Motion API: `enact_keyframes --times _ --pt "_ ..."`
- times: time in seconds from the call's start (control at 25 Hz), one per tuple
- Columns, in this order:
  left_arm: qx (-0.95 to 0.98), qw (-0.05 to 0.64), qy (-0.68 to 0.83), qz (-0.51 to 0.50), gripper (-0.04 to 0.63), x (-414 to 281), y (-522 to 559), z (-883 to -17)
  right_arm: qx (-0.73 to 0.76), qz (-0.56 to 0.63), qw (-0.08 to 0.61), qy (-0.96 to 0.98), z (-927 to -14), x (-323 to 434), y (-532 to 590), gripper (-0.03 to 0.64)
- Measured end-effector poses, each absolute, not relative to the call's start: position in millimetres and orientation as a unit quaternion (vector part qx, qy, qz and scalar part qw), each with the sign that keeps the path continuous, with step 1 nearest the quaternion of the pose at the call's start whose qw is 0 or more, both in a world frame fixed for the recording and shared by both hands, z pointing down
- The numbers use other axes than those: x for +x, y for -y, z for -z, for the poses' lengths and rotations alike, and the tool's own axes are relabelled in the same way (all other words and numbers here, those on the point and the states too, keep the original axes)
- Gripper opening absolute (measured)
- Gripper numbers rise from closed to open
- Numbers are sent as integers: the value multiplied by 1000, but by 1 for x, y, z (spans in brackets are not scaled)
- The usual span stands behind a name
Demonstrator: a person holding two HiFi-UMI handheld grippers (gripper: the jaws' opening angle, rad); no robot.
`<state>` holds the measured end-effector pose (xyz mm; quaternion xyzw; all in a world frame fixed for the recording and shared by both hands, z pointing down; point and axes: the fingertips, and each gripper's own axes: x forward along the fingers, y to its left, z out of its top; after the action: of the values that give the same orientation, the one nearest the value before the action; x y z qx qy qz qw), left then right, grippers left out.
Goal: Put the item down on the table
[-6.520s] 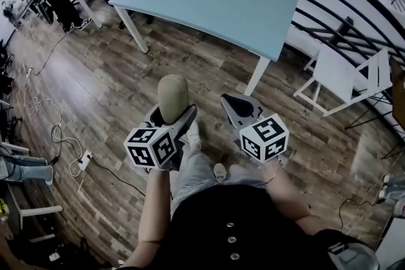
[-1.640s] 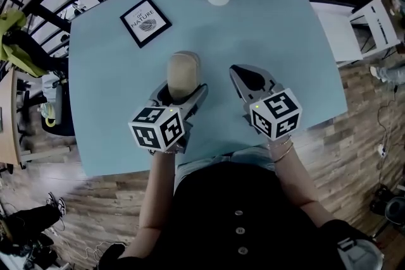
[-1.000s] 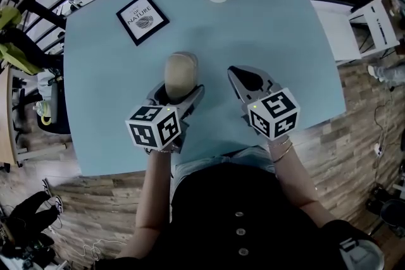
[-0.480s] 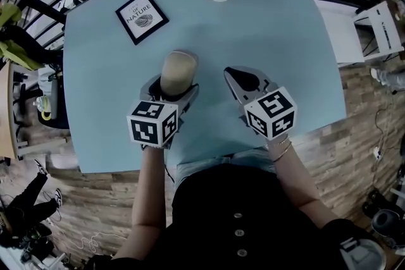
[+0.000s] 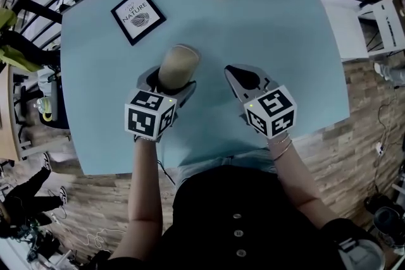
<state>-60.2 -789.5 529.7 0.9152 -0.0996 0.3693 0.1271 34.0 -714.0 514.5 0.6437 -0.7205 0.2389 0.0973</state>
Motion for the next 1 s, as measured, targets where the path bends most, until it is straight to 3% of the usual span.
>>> enact_keyframes --times 1.0 --pt "857 11 -35 -515 414 -11 773 -611 653 -281 115 694 -567 64 704 4"
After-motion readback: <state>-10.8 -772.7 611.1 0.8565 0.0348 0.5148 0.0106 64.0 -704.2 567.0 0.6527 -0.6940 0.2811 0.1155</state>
